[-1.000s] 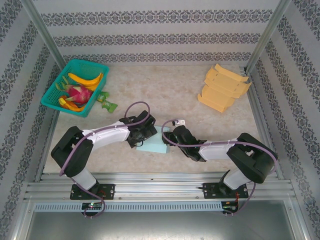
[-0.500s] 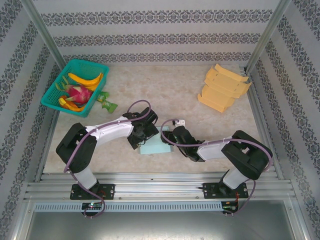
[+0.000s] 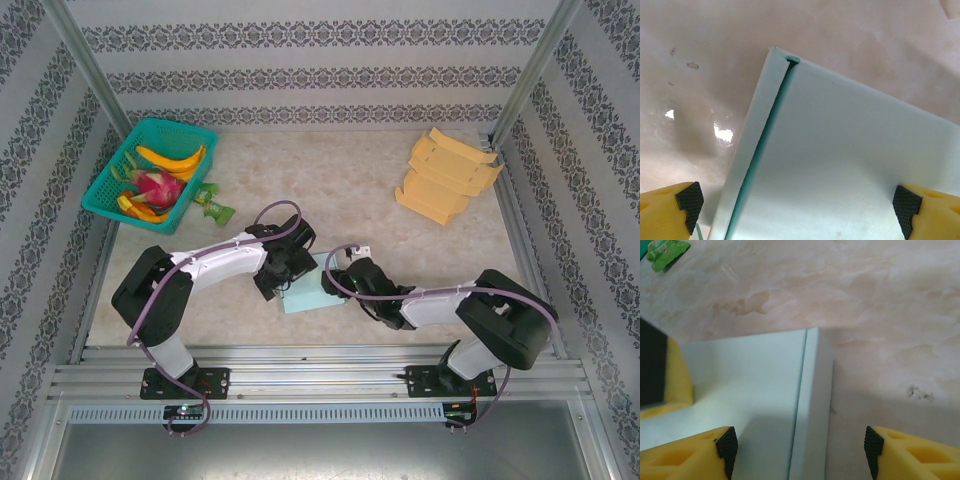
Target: Fold the paper box
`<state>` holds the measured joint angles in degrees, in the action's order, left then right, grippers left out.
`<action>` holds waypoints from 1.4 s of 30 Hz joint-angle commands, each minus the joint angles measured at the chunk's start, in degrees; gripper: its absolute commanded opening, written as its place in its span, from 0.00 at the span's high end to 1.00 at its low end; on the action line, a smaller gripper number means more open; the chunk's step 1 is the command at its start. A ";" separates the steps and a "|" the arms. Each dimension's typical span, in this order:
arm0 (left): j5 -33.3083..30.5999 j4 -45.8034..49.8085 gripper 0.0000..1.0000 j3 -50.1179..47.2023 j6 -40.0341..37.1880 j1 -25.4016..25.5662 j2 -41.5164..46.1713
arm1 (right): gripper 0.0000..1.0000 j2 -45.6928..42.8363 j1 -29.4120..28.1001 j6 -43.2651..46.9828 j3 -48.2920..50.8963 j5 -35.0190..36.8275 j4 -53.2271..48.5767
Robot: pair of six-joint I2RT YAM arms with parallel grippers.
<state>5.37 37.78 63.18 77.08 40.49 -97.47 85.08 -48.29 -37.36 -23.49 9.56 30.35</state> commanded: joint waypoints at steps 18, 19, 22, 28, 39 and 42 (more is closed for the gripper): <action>-6.63 -2.18 0.00 8.97 -15.50 0.20 -6.42 | 0.36 -3.79 -4.09 -4.70 3.43 -2.65 4.19; -6.43 -2.18 0.00 9.36 -15.95 0.17 -6.90 | 0.36 -3.81 -4.09 -4.82 3.45 -2.28 4.66; -7.28 -0.69 0.00 11.17 -17.38 0.12 -8.03 | 0.36 -3.87 -4.09 -5.06 3.45 -0.70 4.61; -11.27 5.30 0.00 12.50 -18.76 0.04 -6.97 | 0.38 -3.40 -4.09 -5.26 5.09 4.15 3.55; -7.20 5.48 0.00 4.82 -15.33 0.03 0.04 | 0.39 -3.01 -4.09 -5.43 5.79 4.85 3.76; -4.54 1.42 0.00 1.16 -13.87 0.03 3.62 | 0.39 -3.09 -4.09 -5.41 5.83 4.84 3.83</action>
<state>-1.43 41.39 66.54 60.99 40.49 -97.27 81.93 -51.64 -42.11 -18.72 12.67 33.45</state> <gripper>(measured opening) 0.996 0.612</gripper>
